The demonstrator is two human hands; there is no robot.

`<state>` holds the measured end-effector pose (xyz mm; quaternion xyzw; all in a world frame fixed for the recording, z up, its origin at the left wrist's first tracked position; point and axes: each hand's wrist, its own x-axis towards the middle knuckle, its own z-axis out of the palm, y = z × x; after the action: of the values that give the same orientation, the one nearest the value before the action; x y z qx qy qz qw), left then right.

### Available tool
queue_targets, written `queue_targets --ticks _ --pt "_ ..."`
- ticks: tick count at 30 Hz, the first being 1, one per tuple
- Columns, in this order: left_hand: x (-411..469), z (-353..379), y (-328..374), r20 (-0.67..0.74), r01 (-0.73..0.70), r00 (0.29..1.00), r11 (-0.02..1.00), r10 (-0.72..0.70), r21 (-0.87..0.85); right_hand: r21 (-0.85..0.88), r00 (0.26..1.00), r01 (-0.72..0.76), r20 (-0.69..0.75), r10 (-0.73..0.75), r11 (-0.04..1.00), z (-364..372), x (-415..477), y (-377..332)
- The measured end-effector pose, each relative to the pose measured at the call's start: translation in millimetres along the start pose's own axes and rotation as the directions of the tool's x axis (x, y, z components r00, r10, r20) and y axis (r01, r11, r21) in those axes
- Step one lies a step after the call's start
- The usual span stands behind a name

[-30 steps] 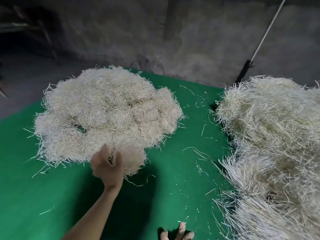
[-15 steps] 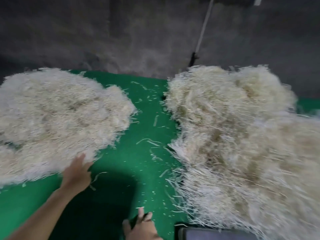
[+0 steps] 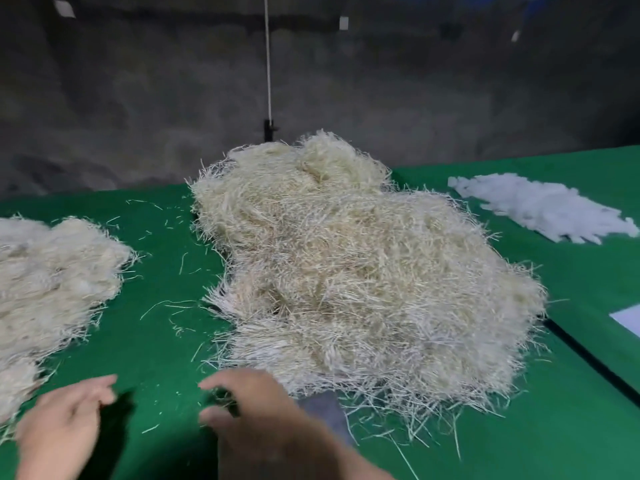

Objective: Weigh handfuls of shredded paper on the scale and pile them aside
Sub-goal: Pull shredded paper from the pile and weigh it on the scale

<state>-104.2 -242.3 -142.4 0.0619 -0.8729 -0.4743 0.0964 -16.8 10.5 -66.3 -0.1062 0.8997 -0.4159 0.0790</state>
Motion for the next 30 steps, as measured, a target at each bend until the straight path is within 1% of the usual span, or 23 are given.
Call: queue_targets --ticks 1,2,3,5,7,8,11,13,14,16,18,19,21,23,24,26,27,28,30 --pt "-16.0 8.4 10.9 0.009 0.004 1.000 0.999 -0.005 0.035 0.021 0.999 -0.009 -0.031 0.010 1.000 -13.4 -7.5 6.8" --pt "-32.8 16.2 31.1 0.004 0.010 1.000 0.999 -0.010 0.034 0.030 0.997 -0.016 -0.080 0.018 0.999 -33.0 -20.1 18.4" --pt "-46.6 29.6 46.3 0.007 -0.048 0.999 0.998 0.048 0.042 0.031 0.991 -0.039 -0.127 0.043 0.999 -47.6 -30.0 29.7" --pt "-69.5 57.6 81.4 0.100 -0.072 0.992 0.997 0.071 0.008 0.024 0.972 -0.103 -0.207 0.106 0.994 -74.5 -45.5 57.8" --pt "-80.5 87.4 109.9 0.168 -0.121 0.978 0.992 0.126 -0.037 0.007 0.948 -0.154 -0.280 0.150 0.988 -97.9 -59.8 83.8" --pt "-85.1 99.1 126.3 0.206 -0.117 0.971 0.992 0.125 -0.049 0.007 0.932 -0.175 -0.323 0.168 0.985 -110.0 -65.0 97.1" --pt "-99.1 139.8 167.6 0.241 -0.190 0.946 0.974 0.216 -0.126 0.019 0.837 -0.206 -0.514 0.186 0.978 -156.4 -71.0 128.7" --pt "-105.8 165.4 194.6 0.258 -0.187 0.940 0.970 0.222 -0.154 0.006 0.766 -0.190 -0.625 0.152 0.982 -191.9 -60.7 143.2" --pt "-108.3 176.1 207.5 0.267 -0.187 0.937 0.969 0.225 -0.162 -0.016 0.742 -0.177 -0.659 0.123 0.984 -210.1 -52.7 146.7" --pt "-111.7 194.3 228.7 0.268 -0.212 0.930 0.964 0.250 -0.161 -0.050 0.747 -0.169 -0.658 0.095 0.984 -241.6 -30.7 151.6" --pt "-113.1 207.7 245.4 0.255 -0.236 0.930 0.962 0.265 -0.138 -0.073 0.813 -0.197 -0.570 0.121 0.978 -261.7 -4.4 152.6" --pt "-112.4 213.3 251.3 0.239 -0.231 0.936 0.963 0.259 -0.139 -0.102 0.854 -0.247 -0.492 0.167 0.964 -266.2 9.2 152.8" --pt "-110.1 220.0 262.7 0.206 -0.192 0.953 0.969 0.222 -0.158 -0.240 0.908 -0.329 -0.345 0.236 0.913 -262.6 32.9 154.6" --pt "-106.2 223.8 271.6 0.153 -0.178 0.967 0.970 0.203 -0.163 -0.417 0.938 -0.332 -0.241 0.249 0.846 -246.6 47.8 160.5" --pt "-104.0 224.4 275.3 0.120 -0.184 0.972 0.971 0.202 -0.150 -0.506 0.945 -0.325 -0.214 0.249 0.799 -239.3 51.8 164.7" --pt "-97.9 224.4 278.2 0.065 -0.179 0.980 0.978 0.186 -0.110 -0.624 0.944 -0.328 -0.237 0.228 0.709 -234.8 53.9 173.3" --pt "-93.9 224.0 278.2 0.052 -0.164 0.984 0.983 0.168 -0.085 -0.628 0.939 -0.336 -0.279 0.200 0.702 -238.7 54.2 175.7" --pt "-89.6 223.3 277.8 0.054 -0.142 0.988 0.988 0.145 -0.061 -0.589 0.932 -0.332 -0.327 0.159 0.737 -245.4 55.2 175.7" --pt "-81.7 222.8 278.9 0.088 -0.075 0.993 0.995 0.081 -0.066 -0.394 0.907 -0.250 -0.415 0.072 0.885 -266.4 57.0 162.9"
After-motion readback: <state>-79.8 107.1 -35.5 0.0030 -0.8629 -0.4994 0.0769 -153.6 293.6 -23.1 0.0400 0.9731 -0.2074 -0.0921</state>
